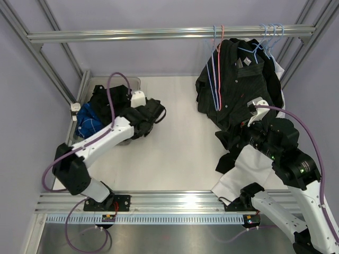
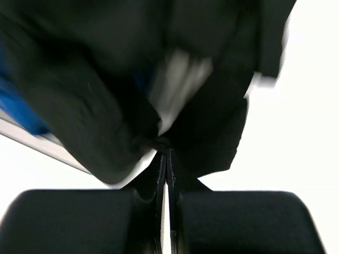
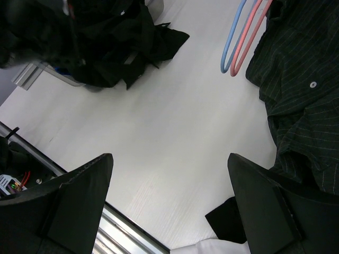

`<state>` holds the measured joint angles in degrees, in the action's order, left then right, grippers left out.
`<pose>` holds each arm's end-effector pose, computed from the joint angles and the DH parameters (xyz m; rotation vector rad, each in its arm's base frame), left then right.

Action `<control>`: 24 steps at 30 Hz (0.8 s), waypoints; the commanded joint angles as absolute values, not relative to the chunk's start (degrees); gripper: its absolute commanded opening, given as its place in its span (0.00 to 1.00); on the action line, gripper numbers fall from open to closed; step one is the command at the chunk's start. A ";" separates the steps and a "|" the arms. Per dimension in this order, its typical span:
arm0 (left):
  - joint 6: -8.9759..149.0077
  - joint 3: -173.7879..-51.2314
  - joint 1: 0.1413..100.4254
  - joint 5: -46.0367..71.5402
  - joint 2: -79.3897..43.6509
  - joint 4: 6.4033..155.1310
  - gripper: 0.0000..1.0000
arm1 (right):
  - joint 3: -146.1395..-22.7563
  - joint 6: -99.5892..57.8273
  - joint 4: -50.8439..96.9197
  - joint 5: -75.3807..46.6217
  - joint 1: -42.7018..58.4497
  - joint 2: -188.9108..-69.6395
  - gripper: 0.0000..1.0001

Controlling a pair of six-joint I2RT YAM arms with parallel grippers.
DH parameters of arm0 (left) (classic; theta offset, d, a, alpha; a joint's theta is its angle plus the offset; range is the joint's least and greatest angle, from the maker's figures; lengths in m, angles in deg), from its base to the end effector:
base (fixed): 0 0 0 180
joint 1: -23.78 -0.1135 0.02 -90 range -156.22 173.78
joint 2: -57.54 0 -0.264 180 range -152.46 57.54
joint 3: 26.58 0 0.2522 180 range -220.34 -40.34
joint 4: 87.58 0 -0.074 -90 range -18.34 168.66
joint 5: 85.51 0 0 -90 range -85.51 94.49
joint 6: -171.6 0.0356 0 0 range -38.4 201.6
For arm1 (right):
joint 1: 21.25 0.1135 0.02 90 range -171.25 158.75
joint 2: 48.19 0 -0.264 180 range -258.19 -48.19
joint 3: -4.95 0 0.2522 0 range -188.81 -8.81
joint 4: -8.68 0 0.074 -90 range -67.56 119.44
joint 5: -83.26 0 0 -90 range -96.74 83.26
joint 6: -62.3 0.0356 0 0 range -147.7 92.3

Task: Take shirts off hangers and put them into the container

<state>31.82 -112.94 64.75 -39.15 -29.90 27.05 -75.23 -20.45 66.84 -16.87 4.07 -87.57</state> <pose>0.2428 -0.1783 0.2810 -0.3693 2.2860 0.3067 0.0976 0.0531 0.4133 -0.4212 1.8596 0.5541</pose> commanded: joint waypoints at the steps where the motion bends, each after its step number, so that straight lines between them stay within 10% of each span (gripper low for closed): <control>1: 41.93 -119.52 59.92 -49.12 -21.49 26.71 0.00 | -77.45 -21.98 66.56 -17.02 3.88 -88.71 0.99; 24: 62.45 -119.53 29.33 -36.74 -48.52 51.00 0.01 | -78.69 -19.00 68.59 -14.03 3.88 -90.64 1.00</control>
<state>64.03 -119.39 30.07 -39.34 -46.03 50.87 -77.06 -19.49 68.66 -15.19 4.07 -90.11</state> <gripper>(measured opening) 0.009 0.993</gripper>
